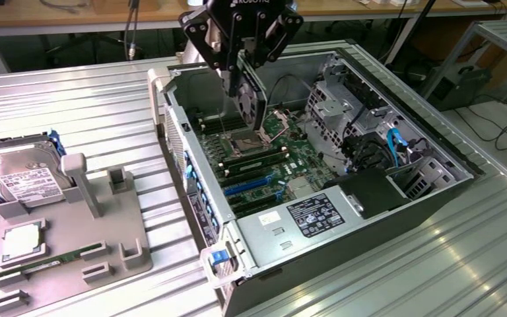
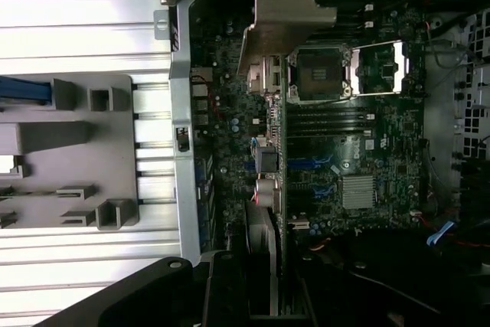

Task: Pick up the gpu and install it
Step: 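Pick up the gpu and move the gpu toward the slot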

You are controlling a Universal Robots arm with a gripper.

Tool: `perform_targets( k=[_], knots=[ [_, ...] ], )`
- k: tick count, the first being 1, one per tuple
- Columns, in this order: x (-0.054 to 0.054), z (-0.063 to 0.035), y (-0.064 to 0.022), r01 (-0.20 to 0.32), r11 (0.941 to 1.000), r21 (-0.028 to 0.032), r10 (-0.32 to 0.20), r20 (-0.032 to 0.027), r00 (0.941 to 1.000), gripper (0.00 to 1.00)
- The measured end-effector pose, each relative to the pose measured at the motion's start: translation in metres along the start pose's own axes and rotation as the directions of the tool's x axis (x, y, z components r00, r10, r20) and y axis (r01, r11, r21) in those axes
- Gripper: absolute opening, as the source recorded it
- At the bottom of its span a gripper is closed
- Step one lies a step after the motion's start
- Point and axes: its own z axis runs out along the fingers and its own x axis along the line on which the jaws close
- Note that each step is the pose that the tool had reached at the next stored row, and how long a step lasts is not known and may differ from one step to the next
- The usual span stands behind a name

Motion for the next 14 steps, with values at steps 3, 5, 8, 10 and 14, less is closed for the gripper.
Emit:
perform_targets(
  k=[3,5,8,10,14],
  knots=[
    [-0.0023,0.0001,0.0001,0.001,1.0,-0.0001,-0.001,0.0001,1.0,0.29],
    [-0.0036,0.0002,0.0001,0.002,1.0,-0.0002,-0.002,0.0001,1.0,0.29],
    [-0.0055,0.0002,0.0002,0.002,1.0,-0.0001,-0.002,0.0001,1.0,0.29],
    [-0.0069,0.0003,0.0002,0.003,1.0,-0.0002,-0.003,0.0002,1.0,0.29],
    [-0.0103,0.0004,0.0004,0.005,1.0,-0.0002,-0.005,0.0002,1.0,0.29]
  ],
)
